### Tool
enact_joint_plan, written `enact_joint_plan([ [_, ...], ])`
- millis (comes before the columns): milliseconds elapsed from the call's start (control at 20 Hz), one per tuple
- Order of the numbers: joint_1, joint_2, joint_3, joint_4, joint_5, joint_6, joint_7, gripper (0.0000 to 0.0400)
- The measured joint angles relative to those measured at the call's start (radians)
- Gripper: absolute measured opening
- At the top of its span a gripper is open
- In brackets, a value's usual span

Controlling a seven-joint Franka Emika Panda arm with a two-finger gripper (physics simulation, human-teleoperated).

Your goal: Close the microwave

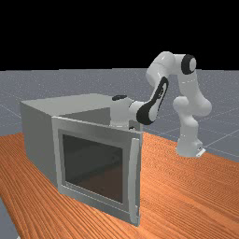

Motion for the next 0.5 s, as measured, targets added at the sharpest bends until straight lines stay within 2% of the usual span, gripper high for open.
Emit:
enact_joint_plan([
  [50, 0.000, 0.000, 0.000, 0.000, 0.000, 0.000, 0.000, 0.0243],
  [100, 0.000, 0.000, 0.000, 0.000, 0.000, 0.000, 0.000, 0.0148],
  [150, 0.000, 0.000, 0.000, 0.000, 0.000, 0.000, 0.000, 0.0090],
  [250, 0.000, 0.000, 0.000, 0.000, 0.000, 0.000, 0.000, 0.0033],
  [300, 0.002, 0.000, -0.001, 0.000, -0.004, 0.000, 0.005, 0.0177],
  [350, 0.006, 0.000, -0.004, 0.000, -0.011, 0.000, 0.013, 0.0265],
  [400, 0.006, -0.001, -0.003, 0.000, -0.010, -0.003, 0.012, 0.0318],
  [500, 0.003, -0.011, 0.000, -0.005, -0.002, -0.001, 0.005, 0.0370],
])
